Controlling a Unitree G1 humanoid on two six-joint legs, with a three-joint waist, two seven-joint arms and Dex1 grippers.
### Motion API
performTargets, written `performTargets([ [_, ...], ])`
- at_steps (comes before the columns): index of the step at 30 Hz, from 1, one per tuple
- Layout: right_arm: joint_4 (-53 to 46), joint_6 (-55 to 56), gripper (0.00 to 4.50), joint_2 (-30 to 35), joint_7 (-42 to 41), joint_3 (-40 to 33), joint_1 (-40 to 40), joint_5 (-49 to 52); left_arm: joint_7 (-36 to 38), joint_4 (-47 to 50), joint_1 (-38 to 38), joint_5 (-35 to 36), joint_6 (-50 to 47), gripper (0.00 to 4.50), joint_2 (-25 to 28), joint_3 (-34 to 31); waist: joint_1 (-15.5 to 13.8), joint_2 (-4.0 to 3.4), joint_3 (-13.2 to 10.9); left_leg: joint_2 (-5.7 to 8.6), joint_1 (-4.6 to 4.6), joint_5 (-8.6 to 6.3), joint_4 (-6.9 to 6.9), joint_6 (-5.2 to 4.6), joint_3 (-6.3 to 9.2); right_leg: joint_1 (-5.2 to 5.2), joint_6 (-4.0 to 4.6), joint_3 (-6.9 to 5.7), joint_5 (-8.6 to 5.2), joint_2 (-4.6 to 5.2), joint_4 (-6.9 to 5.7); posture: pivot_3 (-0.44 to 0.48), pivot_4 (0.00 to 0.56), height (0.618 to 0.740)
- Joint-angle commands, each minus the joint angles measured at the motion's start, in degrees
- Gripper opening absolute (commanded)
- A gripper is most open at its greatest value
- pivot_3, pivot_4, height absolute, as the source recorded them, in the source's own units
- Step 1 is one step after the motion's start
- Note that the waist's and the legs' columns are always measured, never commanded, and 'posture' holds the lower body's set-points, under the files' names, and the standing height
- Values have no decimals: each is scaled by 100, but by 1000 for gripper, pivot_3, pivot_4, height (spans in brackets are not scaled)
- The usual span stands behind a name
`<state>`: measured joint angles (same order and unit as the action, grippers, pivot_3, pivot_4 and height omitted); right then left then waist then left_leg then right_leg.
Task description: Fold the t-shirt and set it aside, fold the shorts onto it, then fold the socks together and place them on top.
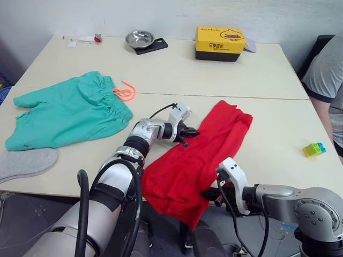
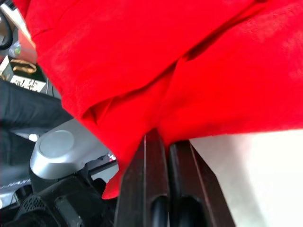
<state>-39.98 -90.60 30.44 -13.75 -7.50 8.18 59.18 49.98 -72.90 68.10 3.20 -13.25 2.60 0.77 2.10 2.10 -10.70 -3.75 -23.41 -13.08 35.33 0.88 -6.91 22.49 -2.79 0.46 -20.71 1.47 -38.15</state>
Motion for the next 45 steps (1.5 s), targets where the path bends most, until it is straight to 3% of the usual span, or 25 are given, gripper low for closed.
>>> performTargets([
  [1,117,121,23,289,-284,-55,107,-12,-190,129,-81,118,55,0,60,-219,-12,0,0,1,0,0,0,0,0,0,0,0,0,1,0,0,150,740],
  [10,947,795,23,1313,-1059,71,861,-497,-859,779,-384,400,-71,0,434,-686,-12,-1,-1,0,1,1,5,-1,-3,3,0,0,0,1,-8,0,150,740],
  [16,1766,1650,23,1731,-1658,876,1496,-1349,-1671,2663,-1345,424,-550,0,626,-769,-14,-3,-2,0,-1,4,10,5,-9,6,-1,3,0,3,-12,0,150,740],
  [24,2753,2873,23,1778,-2461,1837,2182,-2521,-2152,5420,-2861,678,-1778,0,807,-730,-20,-5,-4,-5,0,7,39,10,-16,3,-2,10,-1,3,-31,0,150,740],
  [31,2934,2906,23,1599,-2881,1882,2320,-2667,-1879,5661,-3079,846,-1589,0,983,-670,-42,-6,-4,-3,2,1,64,0,-9,-5,-2,7,2,6,-52,0,150,740],
  [35,2707,2630,963,1903,-3151,1456,2105,-2417,-1321,5631,-3042,734,-1273,926,1445,-382,-43,-7,-5,-4,-1,0,61,1,-9,-3,-2,5,2,6,-46,0,150,740],
  [39,2528,3460,2423,2276,-3570,942,1659,-2572,-871,5796,-3138,805,-1121,2300,1943,-348,-44,-9,-6,-4,-3,-2,58,-1,-11,-2,-2,6,2,7,-37,0,150,740],
  [42,2686,5582,3457,3152,-4545,1001,947,-3543,-331,6258,-3353,584,-836,3239,2584,-31,-41,-11,-7,-2,-4,-4,55,-4,-11,-3,-2,6,2,6,-29,0,150,740],
  [45,3289,7398,4498,3393,-5196,803,616,-3987,421,6636,-3574,657,-111,4235,3128,83,-23,-10,-8,-2,0,-5,43,-4,-15,-9,-3,5,2,4,-7,0,150,740],
])
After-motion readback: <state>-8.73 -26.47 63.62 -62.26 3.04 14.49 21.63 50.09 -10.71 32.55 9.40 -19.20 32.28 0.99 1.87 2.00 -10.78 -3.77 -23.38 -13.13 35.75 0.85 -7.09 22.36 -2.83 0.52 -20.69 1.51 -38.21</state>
